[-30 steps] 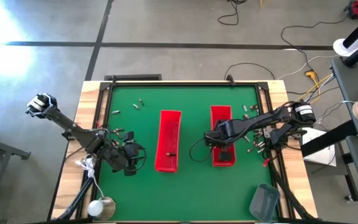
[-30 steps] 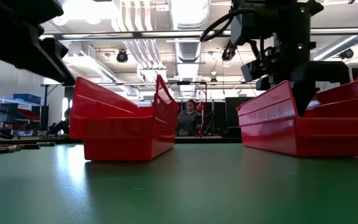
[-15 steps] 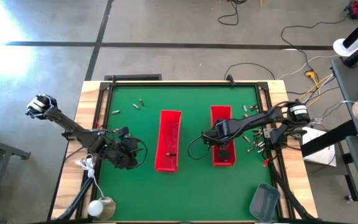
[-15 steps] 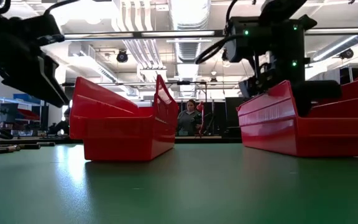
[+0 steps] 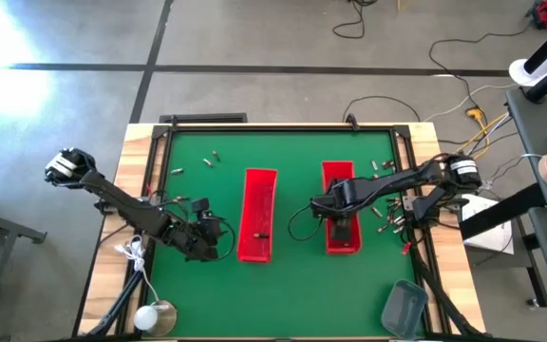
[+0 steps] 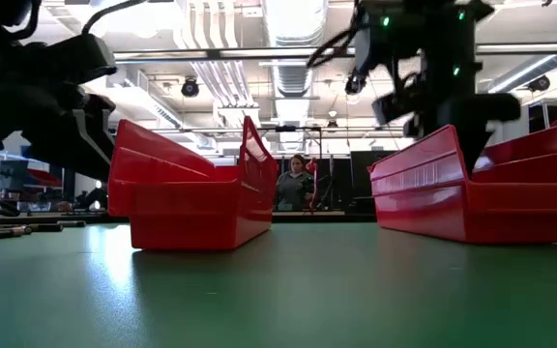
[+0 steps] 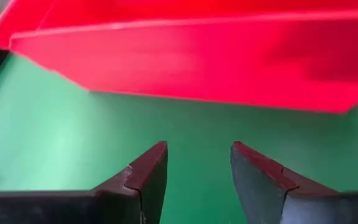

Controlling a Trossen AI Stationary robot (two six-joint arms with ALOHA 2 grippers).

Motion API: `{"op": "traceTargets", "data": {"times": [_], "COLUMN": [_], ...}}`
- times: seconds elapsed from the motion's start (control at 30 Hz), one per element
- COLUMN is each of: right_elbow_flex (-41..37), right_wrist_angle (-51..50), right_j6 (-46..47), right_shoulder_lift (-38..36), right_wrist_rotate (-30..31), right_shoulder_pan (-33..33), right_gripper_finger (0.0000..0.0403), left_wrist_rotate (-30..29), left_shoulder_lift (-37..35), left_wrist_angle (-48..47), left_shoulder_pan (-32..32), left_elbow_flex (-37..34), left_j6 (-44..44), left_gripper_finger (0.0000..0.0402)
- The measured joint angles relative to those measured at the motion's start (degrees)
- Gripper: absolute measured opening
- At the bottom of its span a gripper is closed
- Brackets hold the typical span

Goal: Sort batteries
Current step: Adjust the left red bin on the table

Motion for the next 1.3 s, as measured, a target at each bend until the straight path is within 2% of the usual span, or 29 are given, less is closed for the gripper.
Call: {"op": "traceTargets", "data": {"times": [0.2, 0.5, 0.7, 0.8, 1.13, 1.3], "right_elbow_flex": [2.76, 0.08, -0.4, -0.4, -0.48, -0.48], "right_wrist_angle": [0.65, -0.11, 1.04, 2.02, 3.7, 4.47], "right_j6": [1.53, 6.32, 8.48, 8.54, 8.54, 10.46], "right_shoulder_lift": [-4.14, -4.4, -4.4, -4.4, -2.9, -0.33], "right_wrist_rotate": [0.55, 1.3, 0.42, 0.39, -0.18, -0.67], "right_shoulder_pan": [2.69, 4.94, 4.95, 5.2, 6.82, 8.65], "right_gripper_finger": [0.0179, 0.0167, 0.0182, 0.0192, 0.0199, 0.0201], "left_wrist_rotate": [0.16, 0.44, 11.51, 14.39, 14.99, 14.9], "left_shoulder_lift": [2.59, 10.25, 16.54, 19.77, 28.33, 30.48], "left_wrist_angle": [6.31, 17.03, 31.16, 37.73, 38.35, 34.65], "left_shoulder_pan": [3.75, 12.68, 18.59, 20.53, 24.46, 24.47], "left_elbow_flex": [-0.09, -0.09, -0.11, 0.25, 8.51, 12.0], "left_j6": [1.18, 11.14, 13.71, 15.24, 18.75, 20.89], "left_gripper_finger": [0.0155, 0.0155, 0.0155, 0.0155, 0.0155, 0.0155]}}
